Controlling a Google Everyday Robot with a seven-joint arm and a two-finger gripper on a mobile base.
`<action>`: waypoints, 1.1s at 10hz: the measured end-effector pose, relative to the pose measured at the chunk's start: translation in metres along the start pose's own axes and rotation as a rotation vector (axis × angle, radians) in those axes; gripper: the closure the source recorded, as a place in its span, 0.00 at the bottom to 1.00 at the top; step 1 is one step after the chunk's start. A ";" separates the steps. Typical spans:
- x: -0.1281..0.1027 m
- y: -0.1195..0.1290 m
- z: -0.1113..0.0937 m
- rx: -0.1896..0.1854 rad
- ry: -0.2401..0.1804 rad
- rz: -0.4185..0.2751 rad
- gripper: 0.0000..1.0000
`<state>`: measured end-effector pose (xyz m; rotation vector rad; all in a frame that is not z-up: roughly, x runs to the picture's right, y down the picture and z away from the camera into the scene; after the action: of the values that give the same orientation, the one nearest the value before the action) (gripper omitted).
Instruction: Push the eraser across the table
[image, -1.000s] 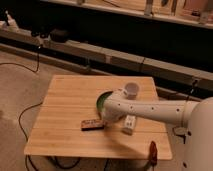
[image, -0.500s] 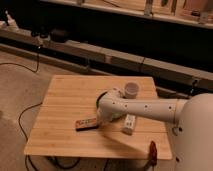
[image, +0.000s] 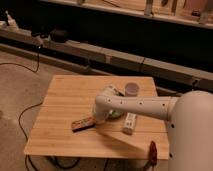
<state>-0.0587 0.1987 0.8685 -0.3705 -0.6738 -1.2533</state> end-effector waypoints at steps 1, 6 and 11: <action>-0.005 -0.015 0.005 0.007 -0.026 -0.027 0.95; -0.011 -0.049 0.020 0.001 -0.092 -0.099 0.95; -0.014 -0.076 0.024 -0.006 -0.119 -0.146 0.95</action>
<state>-0.1400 0.2017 0.8697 -0.4094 -0.8106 -1.3793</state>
